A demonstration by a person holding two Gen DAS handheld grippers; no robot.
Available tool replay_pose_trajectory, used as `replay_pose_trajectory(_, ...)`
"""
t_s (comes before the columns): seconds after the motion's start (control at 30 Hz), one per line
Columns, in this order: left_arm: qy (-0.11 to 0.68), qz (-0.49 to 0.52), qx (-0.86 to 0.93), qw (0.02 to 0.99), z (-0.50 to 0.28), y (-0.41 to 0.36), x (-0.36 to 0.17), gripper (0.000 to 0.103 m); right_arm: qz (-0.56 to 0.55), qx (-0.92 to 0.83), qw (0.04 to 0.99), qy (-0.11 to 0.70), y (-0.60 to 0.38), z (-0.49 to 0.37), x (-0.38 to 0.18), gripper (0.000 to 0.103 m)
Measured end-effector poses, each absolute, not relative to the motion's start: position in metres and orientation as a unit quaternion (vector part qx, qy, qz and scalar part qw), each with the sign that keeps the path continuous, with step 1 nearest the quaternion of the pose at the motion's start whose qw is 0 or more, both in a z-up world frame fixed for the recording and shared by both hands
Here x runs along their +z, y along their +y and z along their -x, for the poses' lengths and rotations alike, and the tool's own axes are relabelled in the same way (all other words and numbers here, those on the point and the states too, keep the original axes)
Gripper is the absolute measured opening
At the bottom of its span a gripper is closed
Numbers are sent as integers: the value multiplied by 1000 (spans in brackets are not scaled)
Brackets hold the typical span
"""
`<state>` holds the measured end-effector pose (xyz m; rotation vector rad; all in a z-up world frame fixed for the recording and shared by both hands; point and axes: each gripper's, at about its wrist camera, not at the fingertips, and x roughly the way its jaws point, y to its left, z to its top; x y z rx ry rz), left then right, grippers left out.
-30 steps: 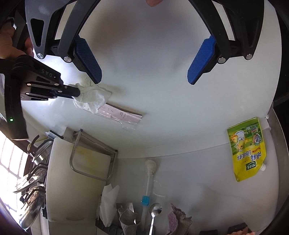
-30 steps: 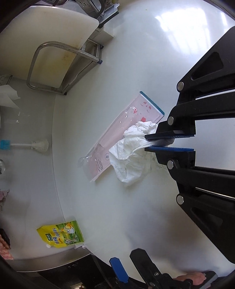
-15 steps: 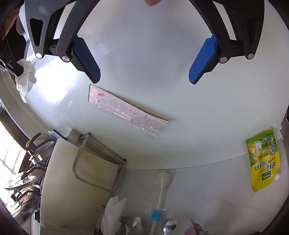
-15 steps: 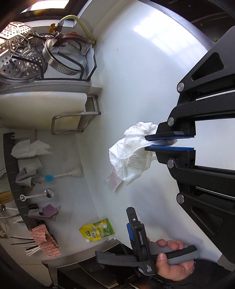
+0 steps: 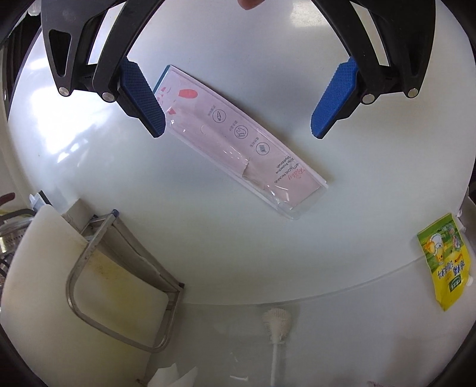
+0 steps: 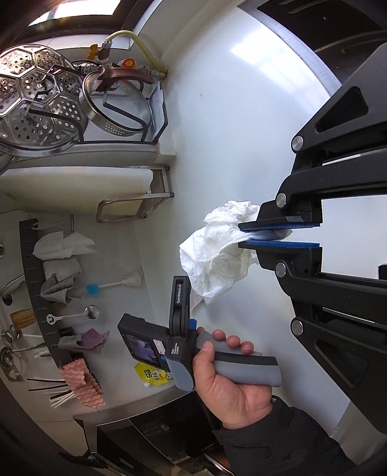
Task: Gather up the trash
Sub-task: 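Grasp the pink toothbrush packet with the left gripper and lift it, then carry the tissue and pink packet over the grey bin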
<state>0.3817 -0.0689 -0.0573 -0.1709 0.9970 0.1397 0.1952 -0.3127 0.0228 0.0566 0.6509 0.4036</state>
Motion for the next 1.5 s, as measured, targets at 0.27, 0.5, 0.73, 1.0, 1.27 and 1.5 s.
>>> replay_pose_trajectory(0.27,493,80,137,855,-401,-73,-69,96,-17,213,928,305,-320,-199,34,6)
replay_pose_trajectory(0.5,521,104,160,832,-417,-67,-87,96,-46,219,925,306,-332,-201,34,6)
replay_pose_trajectory(0.73,507,73,128,849,-416,-71,-86,61,-50,221,925,306,-332,-201,35,6)
replay_pose_trajectory(1.0,491,57,81,866,-394,-63,-75,54,-40,220,921,318,-322,-204,23,6)
replay_pose_trajectory(1.27,452,22,48,891,-340,-60,-43,54,-29,220,918,329,-310,-207,12,6)
replay_pose_trajectory(1.5,417,30,11,909,-264,-58,-20,54,0,216,917,334,-290,-201,6,6)
